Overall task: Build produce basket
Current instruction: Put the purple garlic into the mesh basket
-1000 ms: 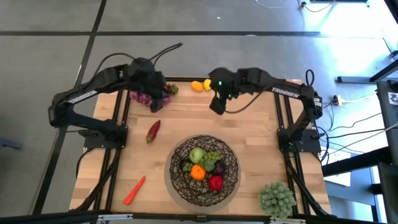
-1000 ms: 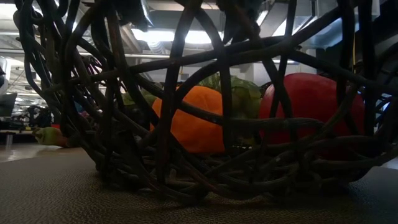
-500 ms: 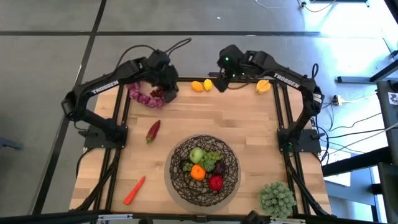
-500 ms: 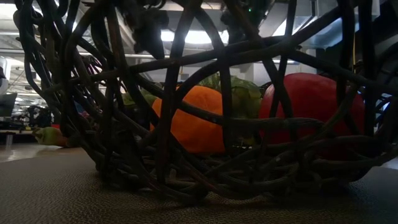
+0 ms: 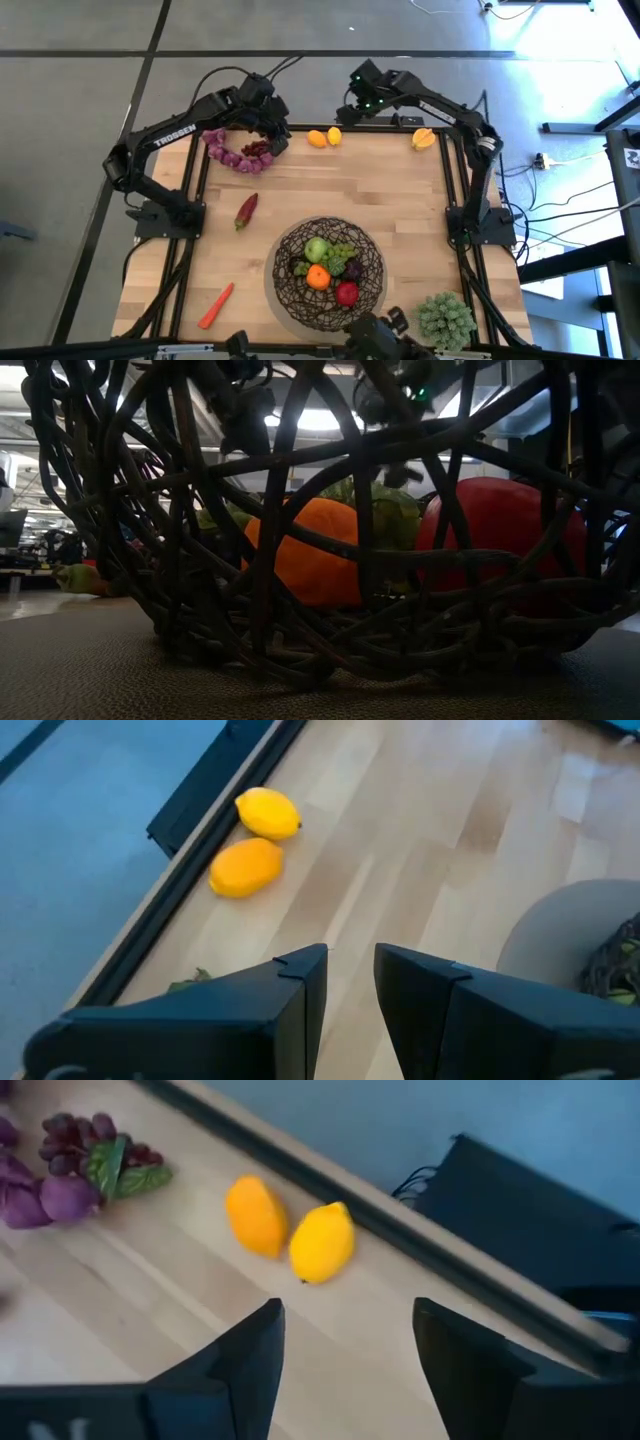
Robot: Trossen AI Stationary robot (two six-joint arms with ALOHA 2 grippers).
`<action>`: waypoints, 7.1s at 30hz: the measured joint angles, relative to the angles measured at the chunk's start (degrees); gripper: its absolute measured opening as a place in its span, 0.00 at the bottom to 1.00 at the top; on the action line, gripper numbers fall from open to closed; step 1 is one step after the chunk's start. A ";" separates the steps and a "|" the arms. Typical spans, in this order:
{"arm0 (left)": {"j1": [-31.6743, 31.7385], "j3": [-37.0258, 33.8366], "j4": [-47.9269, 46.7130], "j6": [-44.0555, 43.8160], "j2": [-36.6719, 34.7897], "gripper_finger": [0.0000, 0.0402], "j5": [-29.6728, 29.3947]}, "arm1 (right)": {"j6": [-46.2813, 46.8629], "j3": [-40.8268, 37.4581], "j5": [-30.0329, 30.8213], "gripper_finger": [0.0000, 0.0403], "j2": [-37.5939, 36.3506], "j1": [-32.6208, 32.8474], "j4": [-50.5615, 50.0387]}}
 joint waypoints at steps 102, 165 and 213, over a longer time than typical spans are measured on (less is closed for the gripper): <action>29.04 0.01 -7.76 -0.15 22.56 0.19 -22.17 | -24.47 0.04 -26.84 0.52 7.57 0.47 5.94; 27.24 0.04 -3.09 12.44 28.68 0.19 -30.27 | -25.86 0.04 -26.85 0.52 7.57 0.45 5.94; 19.89 10.63 -20.31 10.56 20.19 0.00 -31.66 | -31.75 0.00 -23.84 0.52 -6.47 0.63 4.64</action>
